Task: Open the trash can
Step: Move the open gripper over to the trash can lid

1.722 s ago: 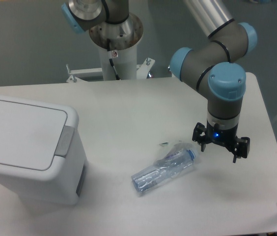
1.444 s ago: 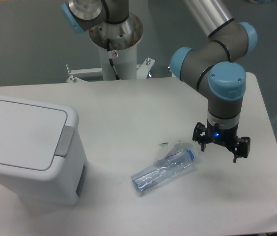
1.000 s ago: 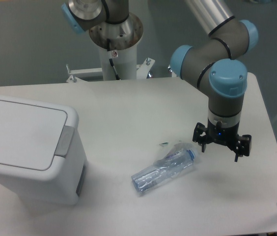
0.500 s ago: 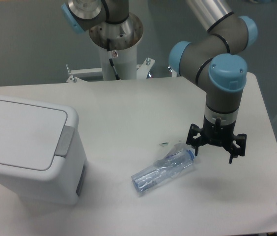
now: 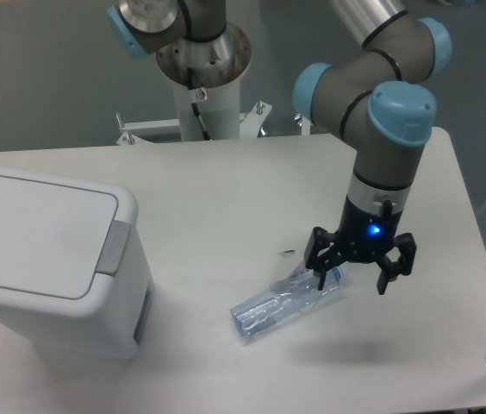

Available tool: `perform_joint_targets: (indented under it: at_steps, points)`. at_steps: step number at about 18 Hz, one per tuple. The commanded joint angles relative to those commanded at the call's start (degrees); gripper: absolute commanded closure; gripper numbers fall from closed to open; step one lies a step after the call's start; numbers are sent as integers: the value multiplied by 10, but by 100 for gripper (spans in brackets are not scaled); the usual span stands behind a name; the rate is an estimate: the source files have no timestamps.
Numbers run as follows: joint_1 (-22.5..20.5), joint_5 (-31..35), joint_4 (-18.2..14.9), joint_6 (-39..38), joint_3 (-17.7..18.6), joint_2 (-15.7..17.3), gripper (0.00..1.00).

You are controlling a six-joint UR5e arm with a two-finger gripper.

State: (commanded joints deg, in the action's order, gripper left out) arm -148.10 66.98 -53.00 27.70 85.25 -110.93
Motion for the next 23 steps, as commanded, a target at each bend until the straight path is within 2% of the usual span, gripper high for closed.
perform_joint_targets:
  at_steps: [11, 18, 23]
  points:
    - [59, -47, 4, -82, -7, 71, 0]
    - [134, -48, 4, -126, -3, 89, 0]
    - [155, -45, 4, -128, 7, 91, 0]
